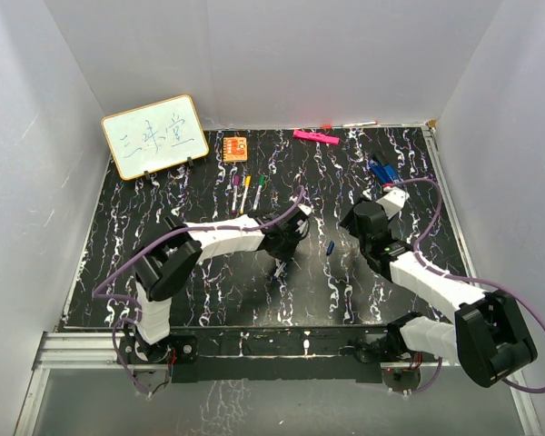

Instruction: Insert the pens into the pen caps

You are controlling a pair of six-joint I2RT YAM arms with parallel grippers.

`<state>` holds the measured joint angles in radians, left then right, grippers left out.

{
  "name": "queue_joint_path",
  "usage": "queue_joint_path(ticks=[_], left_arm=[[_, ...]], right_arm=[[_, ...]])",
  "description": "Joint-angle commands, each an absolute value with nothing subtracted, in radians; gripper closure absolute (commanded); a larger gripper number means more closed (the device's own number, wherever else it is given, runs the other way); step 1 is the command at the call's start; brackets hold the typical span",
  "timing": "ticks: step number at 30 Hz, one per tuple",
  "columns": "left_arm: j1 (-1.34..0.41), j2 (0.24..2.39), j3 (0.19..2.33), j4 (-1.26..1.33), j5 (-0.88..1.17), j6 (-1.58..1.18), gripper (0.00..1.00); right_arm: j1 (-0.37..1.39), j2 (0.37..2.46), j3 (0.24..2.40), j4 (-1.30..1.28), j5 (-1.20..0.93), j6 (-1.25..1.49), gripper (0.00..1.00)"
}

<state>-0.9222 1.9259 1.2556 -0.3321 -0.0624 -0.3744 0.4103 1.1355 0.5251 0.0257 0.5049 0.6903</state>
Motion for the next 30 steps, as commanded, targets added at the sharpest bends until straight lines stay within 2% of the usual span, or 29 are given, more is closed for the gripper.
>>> queue_joint_path(ticks=[1, 19, 30], left_arm=[[-0.907, 1.936, 1.189, -0.477, -0.103, -0.344, 1.0], [-0.843, 1.673, 1.188, -0.483, -0.141, -0.325, 1.0], [-0.799, 1.619, 1.156, -0.457, -0.112, -0.334, 1.0]], right_arm=[[0.418, 1.166, 0.531, -0.003, 0.466, 0.727, 0.5], [0.619, 1.371, 0.655, -0.142, 0.598, 0.787, 0.52], [0.66, 1.473, 0.7, -0.181, 0.609, 0.818, 0.53]])
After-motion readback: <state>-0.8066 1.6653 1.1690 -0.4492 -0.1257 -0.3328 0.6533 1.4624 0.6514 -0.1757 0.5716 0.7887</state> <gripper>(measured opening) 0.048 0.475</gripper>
